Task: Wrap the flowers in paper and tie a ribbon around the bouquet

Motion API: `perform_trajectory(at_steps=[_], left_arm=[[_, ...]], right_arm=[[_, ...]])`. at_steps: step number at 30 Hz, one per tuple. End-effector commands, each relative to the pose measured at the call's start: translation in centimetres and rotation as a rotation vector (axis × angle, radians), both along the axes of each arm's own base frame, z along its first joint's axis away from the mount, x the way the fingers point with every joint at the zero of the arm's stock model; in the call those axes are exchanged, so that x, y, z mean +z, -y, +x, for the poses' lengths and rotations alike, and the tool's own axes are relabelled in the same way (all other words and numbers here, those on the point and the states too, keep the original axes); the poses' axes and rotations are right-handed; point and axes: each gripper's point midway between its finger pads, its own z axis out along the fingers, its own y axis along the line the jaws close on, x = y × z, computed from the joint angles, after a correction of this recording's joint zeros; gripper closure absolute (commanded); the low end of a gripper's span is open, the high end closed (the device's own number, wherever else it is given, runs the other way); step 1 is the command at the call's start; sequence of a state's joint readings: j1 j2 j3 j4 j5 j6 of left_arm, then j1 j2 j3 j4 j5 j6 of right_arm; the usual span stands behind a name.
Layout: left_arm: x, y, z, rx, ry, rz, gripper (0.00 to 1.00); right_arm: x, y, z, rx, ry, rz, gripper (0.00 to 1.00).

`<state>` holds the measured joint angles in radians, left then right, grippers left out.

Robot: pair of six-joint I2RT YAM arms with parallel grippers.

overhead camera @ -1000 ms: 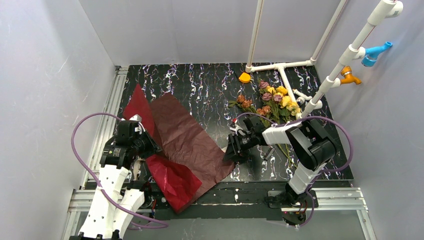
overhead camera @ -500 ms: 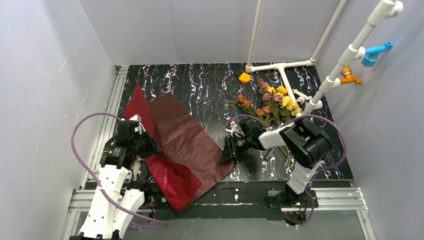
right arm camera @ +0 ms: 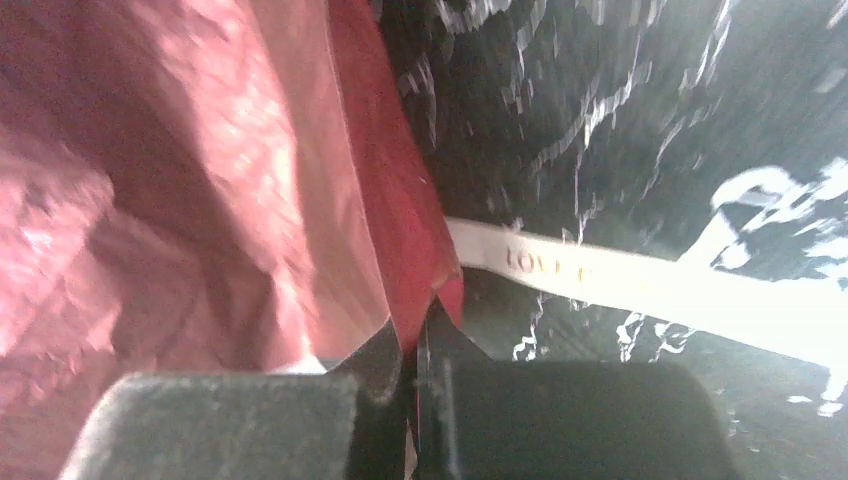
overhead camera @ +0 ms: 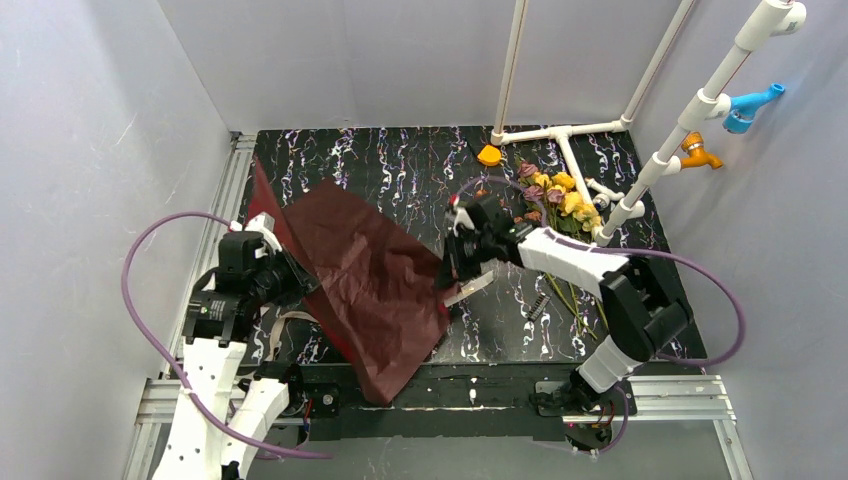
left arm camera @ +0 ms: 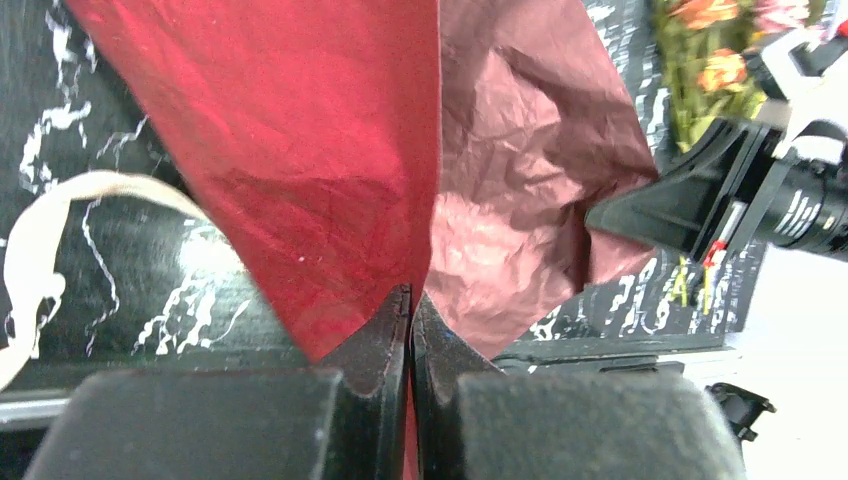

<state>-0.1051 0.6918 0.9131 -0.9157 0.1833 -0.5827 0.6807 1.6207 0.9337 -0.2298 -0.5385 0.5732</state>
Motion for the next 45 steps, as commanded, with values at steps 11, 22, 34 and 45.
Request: perform_trajectory(at_steps=[11,22,34,45], left_arm=[[8.1,1.5,4.0,-0.115,0.311,-0.023,1.00],[-6.7,0.6,2.5,0.118,-0.164,-0.068,1.00],[-7.5,-0.2,5.6,0.043,-0.217,0.052,1.00],[-8.6,-1.5,8.3,0.018,-0.246,0.138,0.97]], right_arm=[[11.5,5.0,14.3,-0.363,0.418,-0.193,0.99],[6.1,8.7,16.1,-0.408,0.382,-0.383,0.99],[2.3,12.6,14.9,-0.551,0.308,-0.484,0.99],[2.0,13.2,13.9,-0.673,0.316,-0.415,0.99]])
